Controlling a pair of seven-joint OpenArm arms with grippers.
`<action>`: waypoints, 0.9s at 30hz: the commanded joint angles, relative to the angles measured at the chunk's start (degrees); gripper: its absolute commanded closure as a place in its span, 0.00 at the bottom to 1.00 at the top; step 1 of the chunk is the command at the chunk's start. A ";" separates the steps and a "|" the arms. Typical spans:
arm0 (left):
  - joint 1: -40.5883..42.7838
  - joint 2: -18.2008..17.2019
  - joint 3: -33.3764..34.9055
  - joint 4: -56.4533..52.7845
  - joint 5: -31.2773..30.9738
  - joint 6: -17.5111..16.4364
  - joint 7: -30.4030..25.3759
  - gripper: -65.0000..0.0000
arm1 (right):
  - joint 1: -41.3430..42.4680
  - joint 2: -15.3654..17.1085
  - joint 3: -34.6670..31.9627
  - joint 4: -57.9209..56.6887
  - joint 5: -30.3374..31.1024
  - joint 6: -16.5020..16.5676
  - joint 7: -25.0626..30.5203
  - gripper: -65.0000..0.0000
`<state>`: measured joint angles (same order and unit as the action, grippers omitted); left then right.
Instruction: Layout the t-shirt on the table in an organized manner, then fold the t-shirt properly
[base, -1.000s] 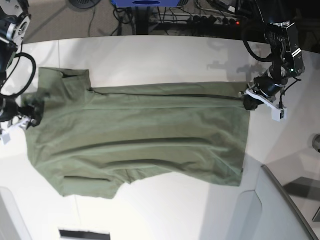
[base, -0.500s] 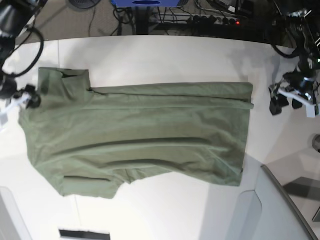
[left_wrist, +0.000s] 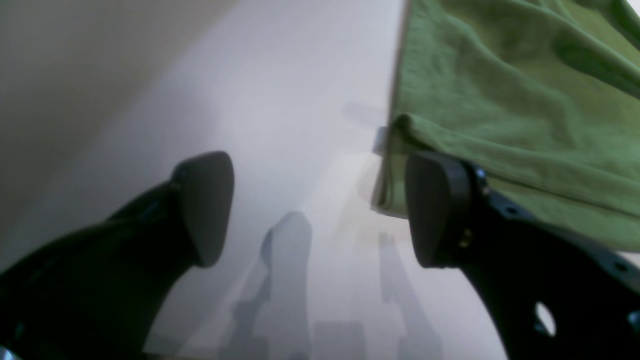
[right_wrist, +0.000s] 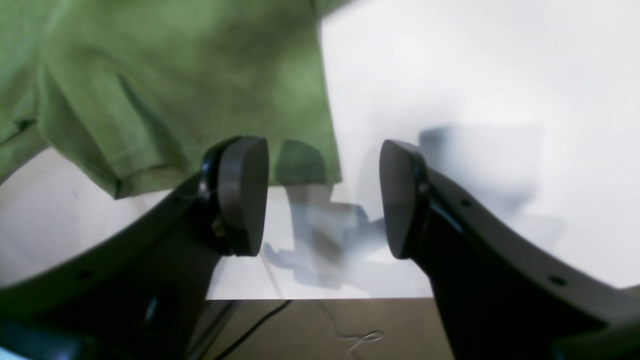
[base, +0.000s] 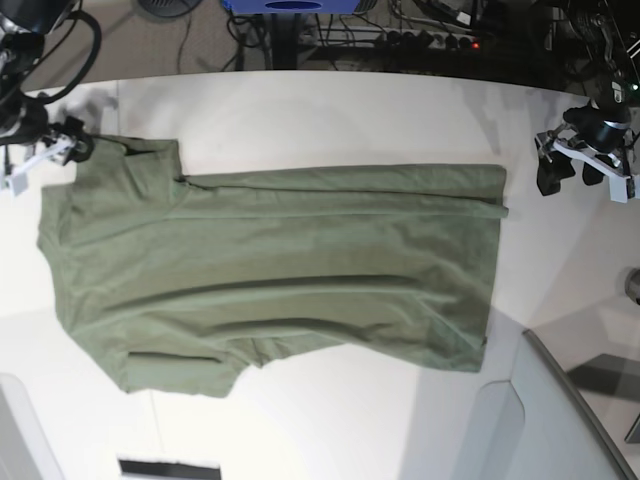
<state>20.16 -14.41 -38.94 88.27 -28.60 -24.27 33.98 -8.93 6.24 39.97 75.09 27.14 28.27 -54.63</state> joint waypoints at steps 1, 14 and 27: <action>0.36 -0.93 -0.49 0.83 -0.72 -0.21 -1.32 0.21 | 0.45 0.57 0.08 0.12 1.04 0.34 0.61 0.49; 1.68 -0.84 -0.58 0.74 -0.72 -0.21 -1.23 0.34 | 0.80 -0.57 -0.36 -2.08 1.13 0.61 0.61 0.78; 1.68 -0.84 -0.58 0.74 -0.72 -0.21 -1.23 0.54 | 13.28 -0.22 -0.62 -1.64 1.22 0.61 -7.21 1.00</action>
<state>21.89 -14.33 -39.03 88.12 -28.69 -24.25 33.89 3.49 5.15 39.38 72.38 27.27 28.47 -62.33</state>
